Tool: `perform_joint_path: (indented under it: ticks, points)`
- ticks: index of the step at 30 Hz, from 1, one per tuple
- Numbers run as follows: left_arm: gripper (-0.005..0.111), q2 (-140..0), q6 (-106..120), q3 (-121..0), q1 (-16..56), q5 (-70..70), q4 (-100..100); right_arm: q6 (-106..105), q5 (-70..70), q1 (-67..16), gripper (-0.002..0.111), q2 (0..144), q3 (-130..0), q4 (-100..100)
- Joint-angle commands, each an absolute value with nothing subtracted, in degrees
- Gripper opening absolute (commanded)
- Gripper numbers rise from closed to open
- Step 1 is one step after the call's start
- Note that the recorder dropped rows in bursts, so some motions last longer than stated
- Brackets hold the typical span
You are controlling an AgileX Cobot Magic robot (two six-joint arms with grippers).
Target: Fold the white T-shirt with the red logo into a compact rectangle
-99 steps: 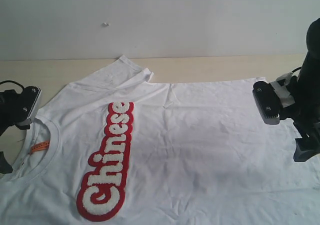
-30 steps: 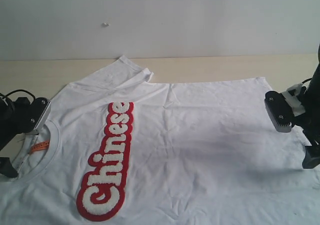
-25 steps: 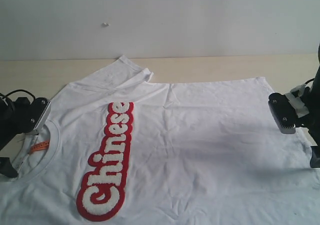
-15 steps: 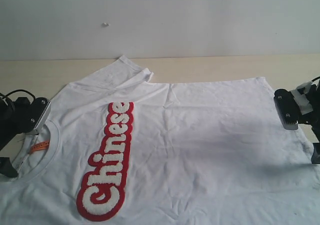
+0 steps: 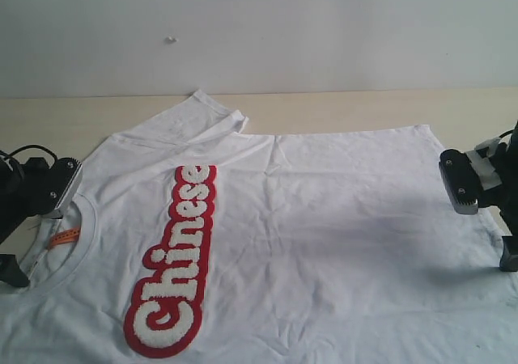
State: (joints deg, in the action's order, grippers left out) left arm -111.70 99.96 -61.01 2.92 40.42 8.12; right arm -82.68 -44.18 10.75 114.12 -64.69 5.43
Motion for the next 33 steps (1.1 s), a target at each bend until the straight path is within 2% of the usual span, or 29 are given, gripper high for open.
perform_joint_path:
  ticks: [1, 7, 18, 33]
  points:
    - [0.105, -112.8, 100.0, -60.8, 2.8, 37.3, 8.9, -83.0, -42.7, 11.0, 0.105, 114.0, -64.4, 4.7]
    - [0.105, -112.8, 100.0, -60.8, 2.8, 36.7, 9.5, -84.6, -39.7, 11.0, 0.105, 109.4, -64.4, 1.7]
    - [0.105, -112.8, 100.2, -60.8, 2.8, 36.7, 10.1, -85.4, -40.7, 11.0, 0.105, 114.8, -64.4, 2.1]
    - [0.105, -112.8, 100.2, -60.8, 2.8, 36.6, 10.1, -85.3, -43.9, 11.0, 0.105, 115.1, -64.4, 6.2]
